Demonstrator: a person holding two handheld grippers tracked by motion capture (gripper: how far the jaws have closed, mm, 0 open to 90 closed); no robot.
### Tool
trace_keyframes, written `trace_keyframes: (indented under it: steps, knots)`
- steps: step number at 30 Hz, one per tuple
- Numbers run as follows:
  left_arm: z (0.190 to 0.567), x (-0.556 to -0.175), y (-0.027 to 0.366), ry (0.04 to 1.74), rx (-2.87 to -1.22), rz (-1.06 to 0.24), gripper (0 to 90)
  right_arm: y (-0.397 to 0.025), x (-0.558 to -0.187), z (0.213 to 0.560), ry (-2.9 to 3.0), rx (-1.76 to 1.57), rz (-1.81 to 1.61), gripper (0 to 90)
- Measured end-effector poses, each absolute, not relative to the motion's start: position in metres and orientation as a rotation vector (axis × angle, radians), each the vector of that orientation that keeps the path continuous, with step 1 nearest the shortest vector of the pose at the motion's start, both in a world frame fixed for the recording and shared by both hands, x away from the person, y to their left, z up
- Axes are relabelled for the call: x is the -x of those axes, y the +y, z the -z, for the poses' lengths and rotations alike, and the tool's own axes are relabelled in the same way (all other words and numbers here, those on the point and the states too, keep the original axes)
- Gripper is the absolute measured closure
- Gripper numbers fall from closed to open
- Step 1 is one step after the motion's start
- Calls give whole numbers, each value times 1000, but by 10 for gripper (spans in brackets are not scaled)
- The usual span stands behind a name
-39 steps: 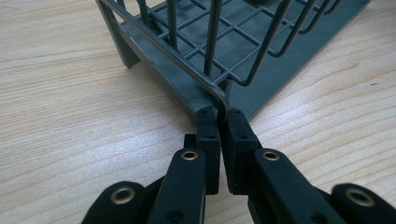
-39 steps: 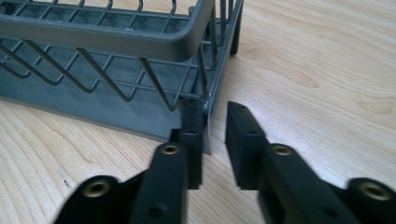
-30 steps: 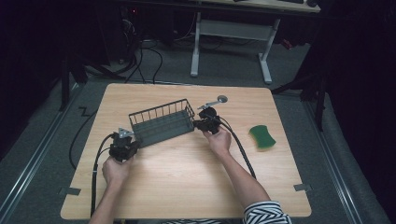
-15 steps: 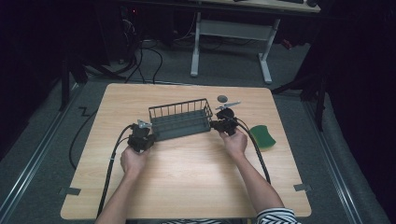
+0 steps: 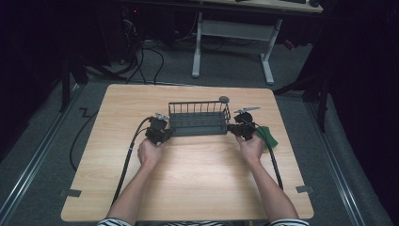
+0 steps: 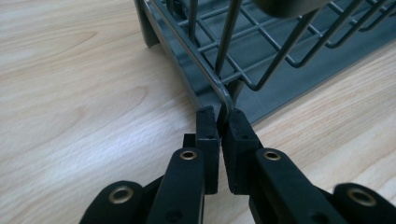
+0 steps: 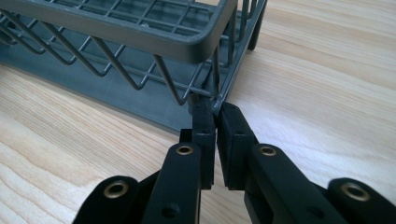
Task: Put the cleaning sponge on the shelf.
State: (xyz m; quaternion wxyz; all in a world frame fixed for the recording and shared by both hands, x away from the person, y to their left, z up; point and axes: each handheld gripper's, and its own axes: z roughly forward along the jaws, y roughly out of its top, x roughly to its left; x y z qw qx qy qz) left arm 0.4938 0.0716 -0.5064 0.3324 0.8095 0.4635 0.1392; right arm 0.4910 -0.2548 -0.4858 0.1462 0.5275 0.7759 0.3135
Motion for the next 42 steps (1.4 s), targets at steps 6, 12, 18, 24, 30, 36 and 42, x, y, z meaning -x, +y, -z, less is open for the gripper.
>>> trace_keyframes:
  steps: [6, 12, 18, 24, 30, 36, 42]
  knots:
    - [505, -506, 59, 1224, -2116, -343, 858, -265, -488, 485, 2211, -1548, -880, 860]
    - [506, -508, 52, 1216, -2111, -333, 856, -275, -482, 486, 2188, -1570, -895, 858]
    - [504, -509, 43, 1203, -2134, -322, 856, -280, -479, 484, 2182, -1581, -867, 858]
    - [504, -508, 36, 1188, -2145, -310, 853, -289, -474, 484, 2174, -1595, -871, 857]
    - [503, -505, 37, 1191, -2139, -299, 707, -293, -472, 487, 2184, -1614, -878, 685]
    - [496, -489, 53, 1196, -2093, -334, 470, -303, -465, 478, 2182, -1600, -917, 519]
    - [497, -468, 79, 1198, -2075, -365, 445, -309, -449, 469, 2134, -1539, -933, 426]
